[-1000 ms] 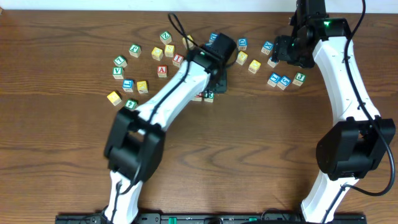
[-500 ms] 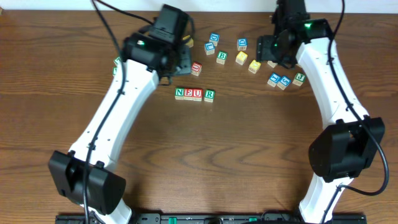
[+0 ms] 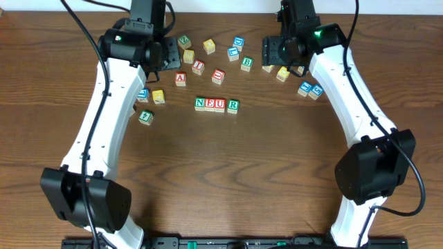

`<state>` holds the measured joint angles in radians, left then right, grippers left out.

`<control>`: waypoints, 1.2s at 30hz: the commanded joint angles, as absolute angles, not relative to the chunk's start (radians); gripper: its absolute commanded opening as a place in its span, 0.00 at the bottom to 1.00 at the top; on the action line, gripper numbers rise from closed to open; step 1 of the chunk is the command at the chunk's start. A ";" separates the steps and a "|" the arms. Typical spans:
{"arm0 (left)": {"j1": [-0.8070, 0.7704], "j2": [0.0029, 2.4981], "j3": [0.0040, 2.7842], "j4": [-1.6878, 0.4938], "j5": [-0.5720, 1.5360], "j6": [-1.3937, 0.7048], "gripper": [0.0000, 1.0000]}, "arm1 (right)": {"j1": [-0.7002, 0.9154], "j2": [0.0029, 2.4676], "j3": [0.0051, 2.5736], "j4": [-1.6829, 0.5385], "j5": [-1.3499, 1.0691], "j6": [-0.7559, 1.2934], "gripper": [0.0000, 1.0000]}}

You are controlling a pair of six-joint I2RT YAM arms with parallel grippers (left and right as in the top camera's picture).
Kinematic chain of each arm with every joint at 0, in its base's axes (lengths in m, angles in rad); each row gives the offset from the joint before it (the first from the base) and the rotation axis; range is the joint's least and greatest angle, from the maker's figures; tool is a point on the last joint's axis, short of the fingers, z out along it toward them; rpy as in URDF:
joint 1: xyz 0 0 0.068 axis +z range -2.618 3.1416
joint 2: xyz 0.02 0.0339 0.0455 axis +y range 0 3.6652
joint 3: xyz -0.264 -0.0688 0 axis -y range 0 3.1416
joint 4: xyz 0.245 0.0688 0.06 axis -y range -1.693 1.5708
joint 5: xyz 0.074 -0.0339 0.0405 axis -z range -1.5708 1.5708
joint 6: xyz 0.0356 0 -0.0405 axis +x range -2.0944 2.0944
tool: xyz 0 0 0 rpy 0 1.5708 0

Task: Spell out NEURIPS
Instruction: 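Open the left gripper and raise the left arm back, then move the left gripper over the red I block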

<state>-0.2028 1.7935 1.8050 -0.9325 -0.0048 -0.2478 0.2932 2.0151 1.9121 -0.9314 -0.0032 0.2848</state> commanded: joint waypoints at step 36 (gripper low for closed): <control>-0.284 2.259 1.845 -0.573 0.067 0.032 0.63 | 0.294 2.033 1.927 -1.015 0.032 0.253 0.77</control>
